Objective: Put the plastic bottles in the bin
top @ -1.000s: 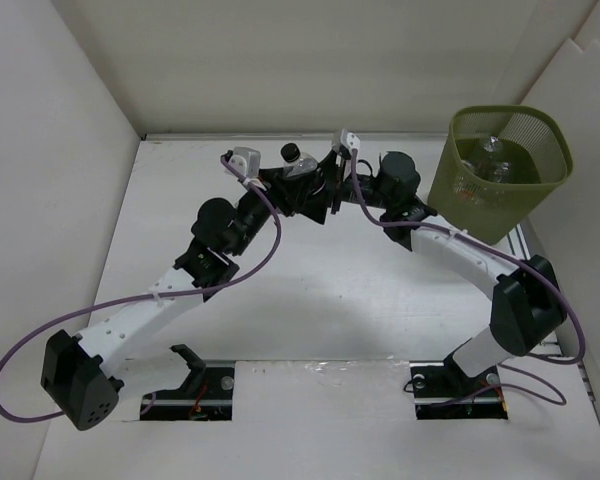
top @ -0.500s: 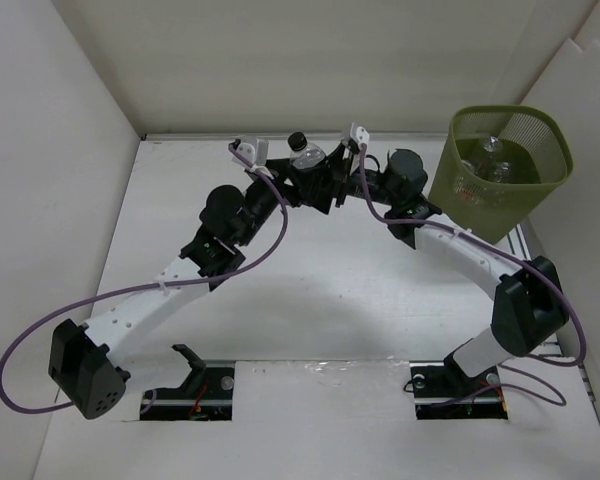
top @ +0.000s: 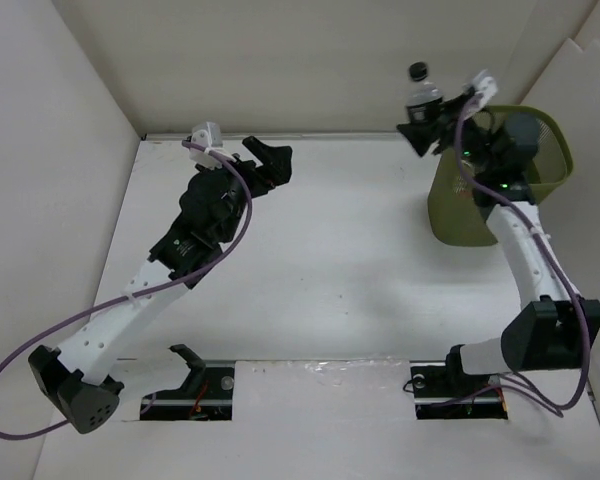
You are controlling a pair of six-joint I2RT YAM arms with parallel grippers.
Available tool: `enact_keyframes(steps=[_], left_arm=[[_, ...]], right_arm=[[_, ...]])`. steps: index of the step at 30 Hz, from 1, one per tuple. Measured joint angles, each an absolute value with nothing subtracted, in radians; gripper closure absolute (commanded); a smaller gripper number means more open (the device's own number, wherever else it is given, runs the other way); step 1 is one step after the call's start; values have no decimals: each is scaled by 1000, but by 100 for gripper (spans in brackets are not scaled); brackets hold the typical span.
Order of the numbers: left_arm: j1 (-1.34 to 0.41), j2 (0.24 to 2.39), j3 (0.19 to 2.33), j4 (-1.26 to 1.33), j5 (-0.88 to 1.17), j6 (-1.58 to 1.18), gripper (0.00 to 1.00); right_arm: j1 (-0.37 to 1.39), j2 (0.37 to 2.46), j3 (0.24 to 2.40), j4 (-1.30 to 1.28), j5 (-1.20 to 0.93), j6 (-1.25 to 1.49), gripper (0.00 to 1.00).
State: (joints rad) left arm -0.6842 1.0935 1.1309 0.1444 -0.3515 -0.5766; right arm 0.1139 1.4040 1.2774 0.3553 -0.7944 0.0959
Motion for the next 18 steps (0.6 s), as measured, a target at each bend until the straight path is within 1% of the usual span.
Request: enact_keyframes(steps=[1, 4, 6, 7, 9, 10, 11, 12, 14, 18], left_arm=[[-681, 1083, 1144, 111, -364, -589, 0], [-681, 1050, 1163, 31, -374, -614, 0], [-681, 1031, 1163, -17, -371, -620, 0], [-682, 1025, 1163, -47, -365, -624, 0], [-681, 1016, 1163, -82, -357, -624, 0], [-681, 1013, 1163, -104, -352, -624, 0], [-681, 1011, 1163, -125, -347, -622, 0], [-681, 1008, 1163, -147, -343, -617, 0], [-682, 1001, 1163, -186, -339, -603, 0], [-682, 983, 1169, -258, -342, -571, 0]], right_arm=[[47, 1393, 1299, 331, -797, 89, 100], [-152, 1361, 1343, 274, -801, 68, 96], [-247, 1351, 1355, 243, -801, 60, 94], [-286, 1349, 1358, 230, -802, 56, 89], [-351, 1354, 1359, 205, -802, 49, 76], [-376, 1361, 1359, 197, -803, 47, 67], [-394, 1370, 1359, 187, -803, 44, 36], [-409, 1382, 1361, 177, -804, 39, 22], [-422, 1407, 1372, 139, -797, 24, 1], [-444, 1442, 1411, 39, -777, -25, 1]])
